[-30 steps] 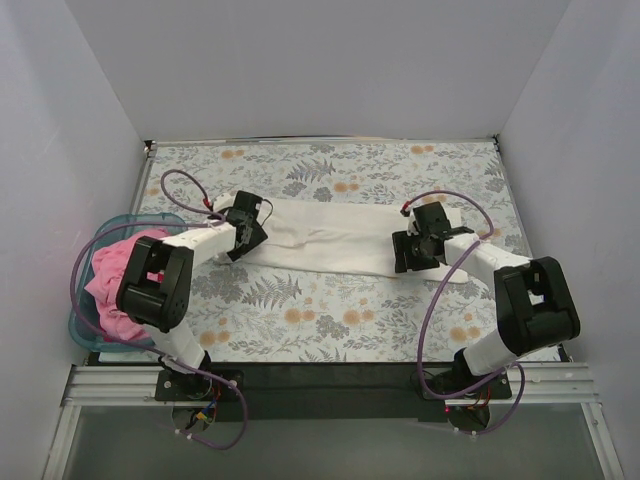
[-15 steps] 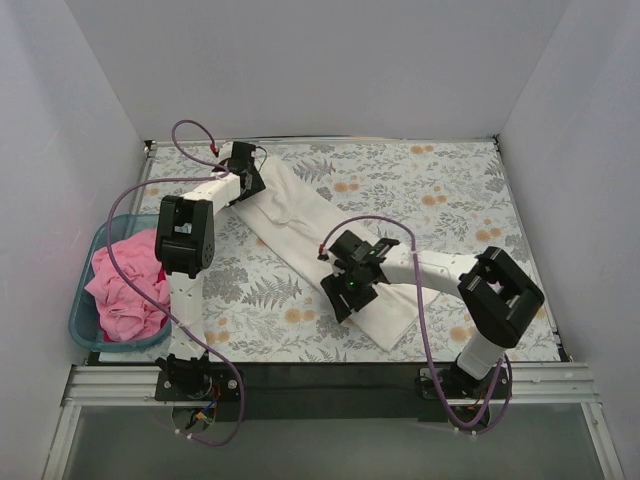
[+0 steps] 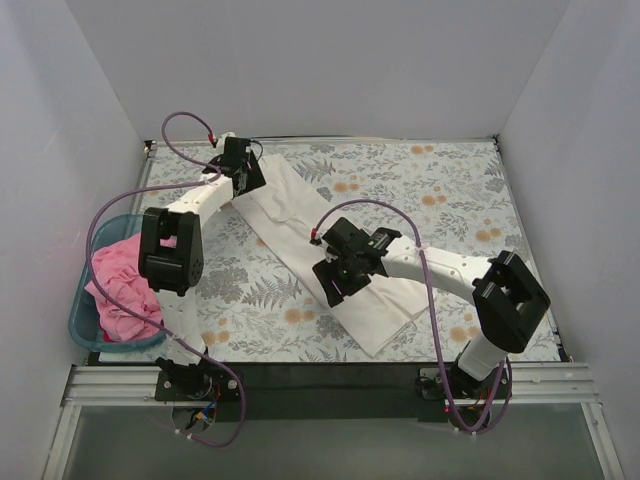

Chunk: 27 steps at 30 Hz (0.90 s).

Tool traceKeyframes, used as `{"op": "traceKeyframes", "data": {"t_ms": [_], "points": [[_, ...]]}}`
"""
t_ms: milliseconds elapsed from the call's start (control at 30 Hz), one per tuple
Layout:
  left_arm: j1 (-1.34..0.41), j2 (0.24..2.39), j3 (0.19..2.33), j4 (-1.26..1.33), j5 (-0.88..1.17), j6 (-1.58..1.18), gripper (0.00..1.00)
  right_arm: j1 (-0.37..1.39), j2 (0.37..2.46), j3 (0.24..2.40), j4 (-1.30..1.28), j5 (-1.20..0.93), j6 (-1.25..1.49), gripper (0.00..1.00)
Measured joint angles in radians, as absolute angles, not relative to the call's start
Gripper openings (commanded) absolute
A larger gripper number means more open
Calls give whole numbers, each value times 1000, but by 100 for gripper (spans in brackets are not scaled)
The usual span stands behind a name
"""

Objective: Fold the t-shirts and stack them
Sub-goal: Fold the tshirt

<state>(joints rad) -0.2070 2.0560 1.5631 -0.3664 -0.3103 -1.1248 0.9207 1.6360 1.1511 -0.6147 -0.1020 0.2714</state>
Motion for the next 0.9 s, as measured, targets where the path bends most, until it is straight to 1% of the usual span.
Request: {"op": "traceKeyframes", "data": {"t_ms": [167, 267, 400, 667, 900], "points": [[-277, 1890, 1486, -376, -306, -1178, 65, 920, 1618, 1063, -634, -54, 258, 53], [-333, 1853, 1437, -378, -293, -1217, 61, 918, 1618, 1036, -651, -44, 255, 52], [-377, 1894, 1399, -402, -263, -1251, 59, 918, 1618, 1029, -657, -27, 253, 49], [-380, 1995, 1391, -425, -251, -1293, 56, 919, 1637, 1016, -658, -30, 242, 47], [-381, 2074, 1472, -461, -290, -1293, 54, 942, 1700, 1037, -664, -84, 235, 46]]}}
